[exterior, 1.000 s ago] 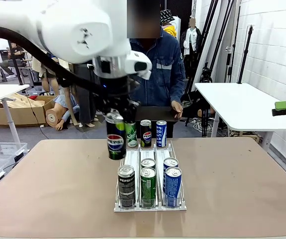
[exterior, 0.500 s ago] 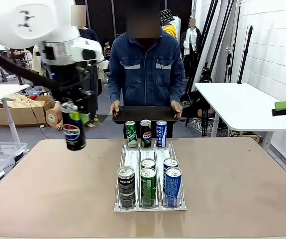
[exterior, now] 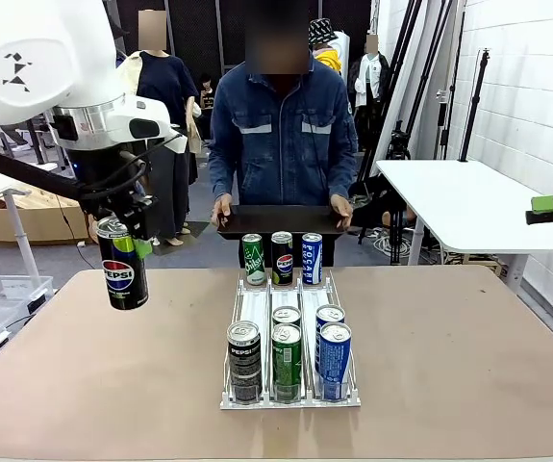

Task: Retrieve and hand over the desired beverage to the person.
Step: Pick up a can of the same type that the person held from the Automatic Can Dispenser, then place the picked can on the Handle tray extended by the person.

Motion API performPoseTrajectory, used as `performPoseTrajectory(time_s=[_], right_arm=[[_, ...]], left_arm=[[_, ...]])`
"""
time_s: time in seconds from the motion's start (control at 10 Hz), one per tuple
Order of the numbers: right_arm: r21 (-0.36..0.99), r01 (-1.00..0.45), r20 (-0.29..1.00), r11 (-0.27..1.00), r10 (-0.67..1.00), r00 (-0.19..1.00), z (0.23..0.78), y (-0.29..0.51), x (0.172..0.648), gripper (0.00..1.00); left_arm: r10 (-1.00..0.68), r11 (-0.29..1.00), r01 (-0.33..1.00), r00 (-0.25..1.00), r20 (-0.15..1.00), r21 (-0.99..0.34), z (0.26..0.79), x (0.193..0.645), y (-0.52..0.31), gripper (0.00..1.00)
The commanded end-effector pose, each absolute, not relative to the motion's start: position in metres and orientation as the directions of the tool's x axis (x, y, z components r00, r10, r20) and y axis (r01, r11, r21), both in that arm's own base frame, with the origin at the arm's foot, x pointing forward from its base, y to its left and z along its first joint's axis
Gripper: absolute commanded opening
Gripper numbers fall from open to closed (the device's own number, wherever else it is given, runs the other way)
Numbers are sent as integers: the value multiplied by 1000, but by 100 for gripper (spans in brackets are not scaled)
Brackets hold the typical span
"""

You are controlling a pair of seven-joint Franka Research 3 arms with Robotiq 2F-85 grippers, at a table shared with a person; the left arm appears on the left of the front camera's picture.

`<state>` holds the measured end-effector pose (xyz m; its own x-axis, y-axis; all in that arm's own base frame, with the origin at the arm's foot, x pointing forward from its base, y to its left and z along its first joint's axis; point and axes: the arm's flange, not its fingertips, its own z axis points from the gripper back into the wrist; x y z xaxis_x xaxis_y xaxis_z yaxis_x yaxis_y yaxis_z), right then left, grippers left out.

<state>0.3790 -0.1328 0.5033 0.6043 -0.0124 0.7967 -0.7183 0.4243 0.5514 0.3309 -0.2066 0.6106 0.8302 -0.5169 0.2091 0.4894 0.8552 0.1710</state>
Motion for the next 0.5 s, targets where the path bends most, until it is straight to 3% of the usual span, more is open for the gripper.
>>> performPoseTrajectory(time_s=[0.0,0.4], right_arm=[[551,-723,799,417,-16,600,504,-132,379,100],[551,-723,799,417,-16,600,504,-132,379,100]], left_arm=[[-512,858,485,830,222,168,625,332,-207,19],[-512,858,485,830,222,168,625,332,-207,19]])
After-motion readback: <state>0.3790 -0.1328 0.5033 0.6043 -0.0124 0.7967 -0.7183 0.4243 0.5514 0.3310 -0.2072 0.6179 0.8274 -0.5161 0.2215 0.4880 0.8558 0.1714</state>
